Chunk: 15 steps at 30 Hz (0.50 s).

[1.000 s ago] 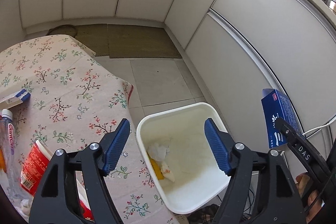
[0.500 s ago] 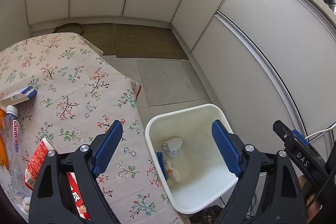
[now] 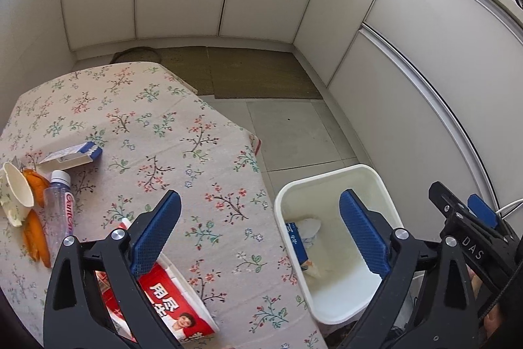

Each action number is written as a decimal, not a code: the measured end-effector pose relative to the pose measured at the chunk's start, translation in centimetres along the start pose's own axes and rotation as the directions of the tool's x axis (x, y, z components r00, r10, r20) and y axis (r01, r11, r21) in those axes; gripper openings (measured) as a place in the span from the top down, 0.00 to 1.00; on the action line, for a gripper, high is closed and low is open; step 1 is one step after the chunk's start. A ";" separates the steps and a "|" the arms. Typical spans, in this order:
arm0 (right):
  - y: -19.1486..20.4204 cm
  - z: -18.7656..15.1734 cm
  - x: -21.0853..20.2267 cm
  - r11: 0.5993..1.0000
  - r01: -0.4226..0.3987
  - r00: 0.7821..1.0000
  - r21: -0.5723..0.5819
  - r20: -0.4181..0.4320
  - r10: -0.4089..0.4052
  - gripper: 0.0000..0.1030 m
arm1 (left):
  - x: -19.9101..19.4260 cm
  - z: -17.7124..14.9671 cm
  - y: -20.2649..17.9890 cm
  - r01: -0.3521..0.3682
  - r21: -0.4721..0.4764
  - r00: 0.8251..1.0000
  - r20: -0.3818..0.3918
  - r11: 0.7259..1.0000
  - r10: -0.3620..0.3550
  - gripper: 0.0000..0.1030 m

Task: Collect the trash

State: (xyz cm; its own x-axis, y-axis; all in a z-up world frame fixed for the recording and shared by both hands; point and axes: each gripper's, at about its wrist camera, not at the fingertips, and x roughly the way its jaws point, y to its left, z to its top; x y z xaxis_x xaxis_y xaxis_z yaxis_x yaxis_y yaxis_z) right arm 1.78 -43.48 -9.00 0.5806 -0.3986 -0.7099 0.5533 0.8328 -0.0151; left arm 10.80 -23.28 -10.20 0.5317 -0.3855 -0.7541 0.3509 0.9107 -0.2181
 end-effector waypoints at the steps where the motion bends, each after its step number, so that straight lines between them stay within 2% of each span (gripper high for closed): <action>1: 0.6 0.0 -0.1 1.000 -0.007 1.000 -0.007 0.003 0.007 0.10 | -0.2 0.1 0.5 -0.009 -0.003 1.000 0.001 1.000 0.009 0.09; 15: 8.6 -0.5 -1.3 0.988 -0.101 0.995 -0.116 0.009 0.102 0.10 | -1.9 -0.1 8.0 -0.134 -0.085 0.991 -0.014 0.987 0.134 0.08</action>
State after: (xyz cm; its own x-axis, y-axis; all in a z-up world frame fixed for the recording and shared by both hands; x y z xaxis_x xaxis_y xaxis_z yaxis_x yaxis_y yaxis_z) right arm 5.56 -35.60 -8.55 0.6395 -0.3147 -0.7015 0.4192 0.9076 -0.0251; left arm 12.57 -15.23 -10.58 0.5631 -0.2582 -0.7850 0.2096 0.9635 -0.1665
